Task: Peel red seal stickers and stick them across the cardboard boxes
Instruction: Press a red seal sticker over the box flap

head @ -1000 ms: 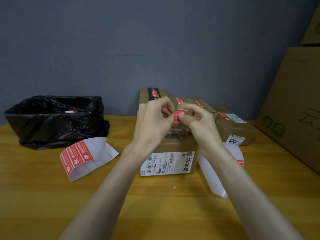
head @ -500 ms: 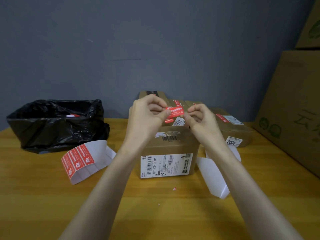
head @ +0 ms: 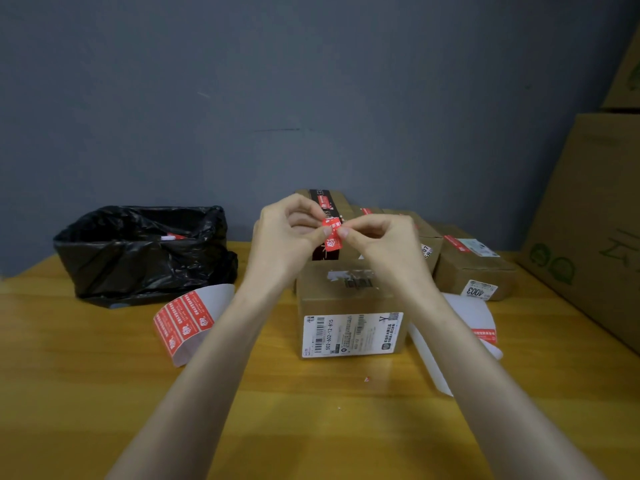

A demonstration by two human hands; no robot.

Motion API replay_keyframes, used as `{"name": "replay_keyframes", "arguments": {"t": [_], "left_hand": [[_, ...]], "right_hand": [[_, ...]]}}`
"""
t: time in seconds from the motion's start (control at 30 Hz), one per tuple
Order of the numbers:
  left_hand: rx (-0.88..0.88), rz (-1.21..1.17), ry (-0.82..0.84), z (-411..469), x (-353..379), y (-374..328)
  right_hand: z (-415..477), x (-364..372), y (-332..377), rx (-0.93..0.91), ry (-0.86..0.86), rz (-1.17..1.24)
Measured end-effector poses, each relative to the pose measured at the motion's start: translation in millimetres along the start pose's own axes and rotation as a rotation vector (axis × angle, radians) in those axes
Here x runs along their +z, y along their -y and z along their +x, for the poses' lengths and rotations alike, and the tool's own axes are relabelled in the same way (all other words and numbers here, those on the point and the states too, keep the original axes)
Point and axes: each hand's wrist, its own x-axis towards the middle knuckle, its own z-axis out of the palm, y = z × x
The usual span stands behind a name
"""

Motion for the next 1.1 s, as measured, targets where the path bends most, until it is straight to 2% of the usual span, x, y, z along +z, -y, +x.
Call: {"name": "replay_keyframes", "arguments": {"t": [0.37, 0.6, 0.73, 0.93, 1.1], "left_hand": [[0.176, 0.356, -0.091, -2.4, -18.7, 1.3], [0.096, 0.465, -0.062, 10.3, -44.7, 13.5], [0.071, 0.644, -0.019, 24.1, -68.3, 31.0], [0.124, 0.704, 0.005, 38.0, -108.5, 43.0], [0.148, 0.787, -0.019, 51.1, -133.6, 49.1]], "right_hand": [[5.2, 33.0, 11.1, 0.047, 0.025, -0.099], [12.9, 66.1, 25.6, -0.164, 0.086, -0.505], [23.4, 86.2, 29.8, -0.252, 0.172, -0.641], [46.4, 114.6, 36.4, -0.241, 0.33, -0.614], [61.5, 146.9, 37.6, -0.243, 0.389, -0.535]]}}
